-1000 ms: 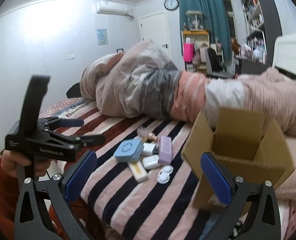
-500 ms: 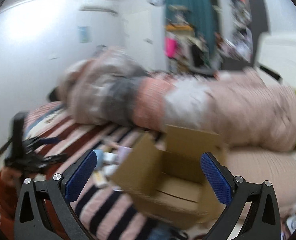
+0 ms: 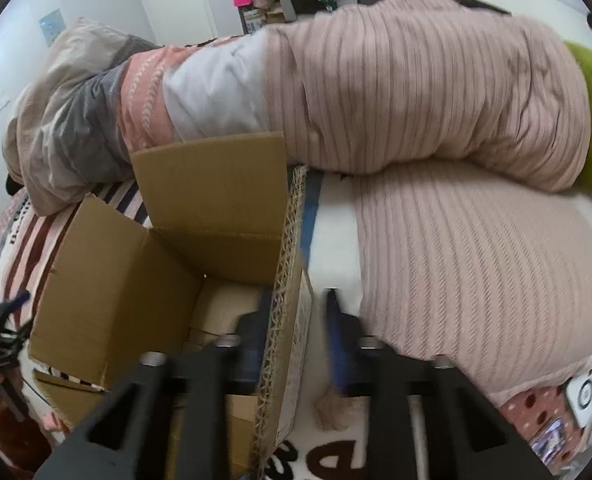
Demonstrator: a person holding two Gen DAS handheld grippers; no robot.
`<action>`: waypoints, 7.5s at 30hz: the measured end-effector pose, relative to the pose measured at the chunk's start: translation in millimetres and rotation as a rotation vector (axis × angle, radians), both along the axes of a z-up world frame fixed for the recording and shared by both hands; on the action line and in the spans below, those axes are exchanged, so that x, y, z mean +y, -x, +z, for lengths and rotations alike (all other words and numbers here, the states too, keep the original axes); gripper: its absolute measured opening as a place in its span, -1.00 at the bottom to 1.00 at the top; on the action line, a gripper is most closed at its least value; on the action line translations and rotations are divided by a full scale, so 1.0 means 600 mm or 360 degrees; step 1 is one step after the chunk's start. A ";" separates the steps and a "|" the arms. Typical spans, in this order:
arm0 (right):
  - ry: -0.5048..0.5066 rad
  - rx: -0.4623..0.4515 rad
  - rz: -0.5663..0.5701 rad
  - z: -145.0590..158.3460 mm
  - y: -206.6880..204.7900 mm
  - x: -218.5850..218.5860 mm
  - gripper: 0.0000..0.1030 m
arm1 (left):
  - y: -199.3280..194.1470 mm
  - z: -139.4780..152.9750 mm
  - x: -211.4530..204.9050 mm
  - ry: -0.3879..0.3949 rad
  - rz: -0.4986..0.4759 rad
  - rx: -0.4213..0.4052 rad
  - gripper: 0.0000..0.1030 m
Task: Organize rigid objects
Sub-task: 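Grasp the cardboard box wall with the right tool while the left tool moves toward the blue device, then close the left tool on the light-blue square device, then carry the blue device into the cardboard box and open the left tool, then grasp the white KATO-KATO concealer tube with the left tool, then lower the concealer tube into the box and open the left tool, then move the left tool to the gold stick and grasp it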
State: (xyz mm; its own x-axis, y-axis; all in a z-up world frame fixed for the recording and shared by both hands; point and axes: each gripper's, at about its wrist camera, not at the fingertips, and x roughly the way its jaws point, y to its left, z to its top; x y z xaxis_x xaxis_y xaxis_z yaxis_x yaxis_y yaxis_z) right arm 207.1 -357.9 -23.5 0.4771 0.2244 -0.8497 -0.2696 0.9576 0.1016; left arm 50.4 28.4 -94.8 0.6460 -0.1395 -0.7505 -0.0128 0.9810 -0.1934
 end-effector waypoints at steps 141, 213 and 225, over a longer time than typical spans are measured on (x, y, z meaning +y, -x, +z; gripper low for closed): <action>0.0063 0.0028 0.0083 -0.010 0.007 0.023 -0.81 | -0.070 0.074 -0.085 -0.0143 -0.0644 -0.0194 0.67; 0.0086 0.0026 0.0072 -0.016 0.011 0.027 -0.81 | -0.159 -0.113 0.042 -0.0240 -0.0150 0.0145 0.04; 0.0089 0.0031 0.0068 -0.017 0.012 0.026 -0.81 | -0.207 -0.128 0.019 -0.0331 -0.0081 0.0102 -0.70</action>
State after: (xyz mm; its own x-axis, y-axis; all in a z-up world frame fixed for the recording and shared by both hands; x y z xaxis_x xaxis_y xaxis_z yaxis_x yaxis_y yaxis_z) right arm 199.8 -342.1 -33.6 0.4514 0.1965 -0.8704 -0.3091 0.9495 0.0541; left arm 174.7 39.5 -171.8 0.5918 -0.0089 -0.8060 0.0322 0.9994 0.0127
